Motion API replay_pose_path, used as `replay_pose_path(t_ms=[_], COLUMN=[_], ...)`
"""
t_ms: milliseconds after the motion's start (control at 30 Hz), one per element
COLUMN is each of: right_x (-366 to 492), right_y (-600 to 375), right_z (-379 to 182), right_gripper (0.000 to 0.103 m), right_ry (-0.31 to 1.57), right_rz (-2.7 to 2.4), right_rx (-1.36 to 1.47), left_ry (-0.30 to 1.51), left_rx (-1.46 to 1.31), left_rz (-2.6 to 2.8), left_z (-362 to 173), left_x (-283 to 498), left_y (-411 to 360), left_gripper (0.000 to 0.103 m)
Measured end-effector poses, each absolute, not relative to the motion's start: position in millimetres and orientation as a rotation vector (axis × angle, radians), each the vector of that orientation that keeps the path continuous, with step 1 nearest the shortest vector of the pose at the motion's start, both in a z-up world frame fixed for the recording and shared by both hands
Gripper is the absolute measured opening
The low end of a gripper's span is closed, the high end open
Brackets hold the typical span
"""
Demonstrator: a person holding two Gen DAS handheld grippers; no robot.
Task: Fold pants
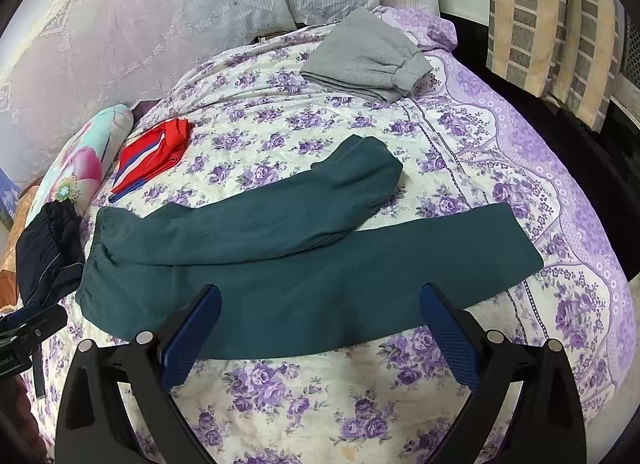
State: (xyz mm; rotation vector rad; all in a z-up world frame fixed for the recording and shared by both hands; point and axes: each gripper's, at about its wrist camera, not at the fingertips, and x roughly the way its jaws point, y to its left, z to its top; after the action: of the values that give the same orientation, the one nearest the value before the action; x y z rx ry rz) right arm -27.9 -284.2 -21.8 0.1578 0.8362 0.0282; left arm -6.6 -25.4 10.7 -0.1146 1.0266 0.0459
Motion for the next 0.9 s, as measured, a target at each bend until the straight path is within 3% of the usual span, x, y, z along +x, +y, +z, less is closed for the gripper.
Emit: replay_pose_path(t_ms=[900], right_x=[-10.7], right_y=[-279.8], right_z=[-27.2], right_gripper=[0.099], right_ry=[0.851], right_rz=[0.04], right_rx=[0.164], left_ry=[1.032], left_rx=[-0.1], left_rz=[0.054], left_z=[5.7], left_x=[4.5], left_y=[-22.9], left_gripper=[0.098])
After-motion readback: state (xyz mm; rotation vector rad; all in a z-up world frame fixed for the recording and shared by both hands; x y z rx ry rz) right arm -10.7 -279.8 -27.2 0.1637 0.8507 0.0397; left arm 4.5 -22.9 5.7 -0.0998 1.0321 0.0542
